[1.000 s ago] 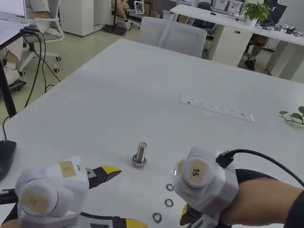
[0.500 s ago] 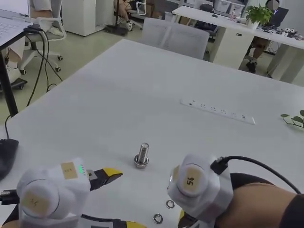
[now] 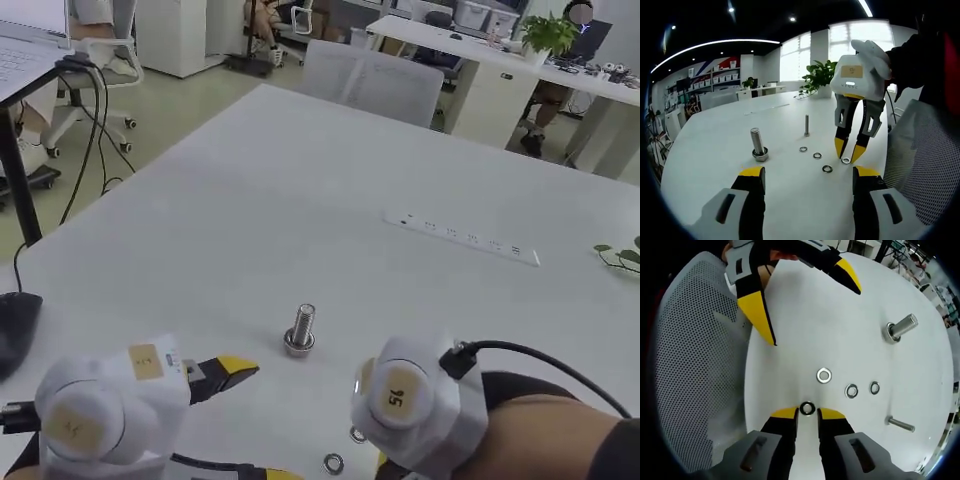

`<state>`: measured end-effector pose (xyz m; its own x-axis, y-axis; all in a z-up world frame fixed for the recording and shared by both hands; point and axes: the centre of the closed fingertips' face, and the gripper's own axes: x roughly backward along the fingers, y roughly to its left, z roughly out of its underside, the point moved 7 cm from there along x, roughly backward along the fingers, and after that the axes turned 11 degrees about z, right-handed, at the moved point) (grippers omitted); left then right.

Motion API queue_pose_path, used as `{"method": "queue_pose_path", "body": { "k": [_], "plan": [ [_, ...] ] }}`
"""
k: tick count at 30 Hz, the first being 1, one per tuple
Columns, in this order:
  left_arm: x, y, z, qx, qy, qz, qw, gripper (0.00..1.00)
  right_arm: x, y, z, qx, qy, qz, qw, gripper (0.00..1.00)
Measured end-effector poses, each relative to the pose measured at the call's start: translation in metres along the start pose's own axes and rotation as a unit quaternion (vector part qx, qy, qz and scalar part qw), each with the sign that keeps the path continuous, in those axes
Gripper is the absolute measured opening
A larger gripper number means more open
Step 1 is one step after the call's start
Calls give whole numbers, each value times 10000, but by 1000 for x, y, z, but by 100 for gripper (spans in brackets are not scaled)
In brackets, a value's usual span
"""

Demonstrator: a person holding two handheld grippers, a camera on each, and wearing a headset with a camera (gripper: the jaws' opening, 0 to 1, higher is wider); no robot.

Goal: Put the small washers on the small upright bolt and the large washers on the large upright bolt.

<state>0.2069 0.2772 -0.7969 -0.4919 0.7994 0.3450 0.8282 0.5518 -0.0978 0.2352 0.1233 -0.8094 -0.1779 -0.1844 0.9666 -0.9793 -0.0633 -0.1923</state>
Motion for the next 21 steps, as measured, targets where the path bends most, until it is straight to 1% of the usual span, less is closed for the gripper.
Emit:
{"method": "queue_pose_path", "body": {
  "k": [7, 12, 21],
  "plan": [
    [0, -1, -1, -8, 10, 18, 10000, 70, 1, 1, 1, 25, -38, 70, 10000, 17],
    [-1, -1, -1, -14, 25, 27, 10000, 70, 1, 3, 1, 16, -108, 111, 9999, 15],
    [-2, 0, -1, -9, 42, 59, 10000, 70, 0, 1, 1, -6, -134, 71, 9999, 14]
  ]
}}
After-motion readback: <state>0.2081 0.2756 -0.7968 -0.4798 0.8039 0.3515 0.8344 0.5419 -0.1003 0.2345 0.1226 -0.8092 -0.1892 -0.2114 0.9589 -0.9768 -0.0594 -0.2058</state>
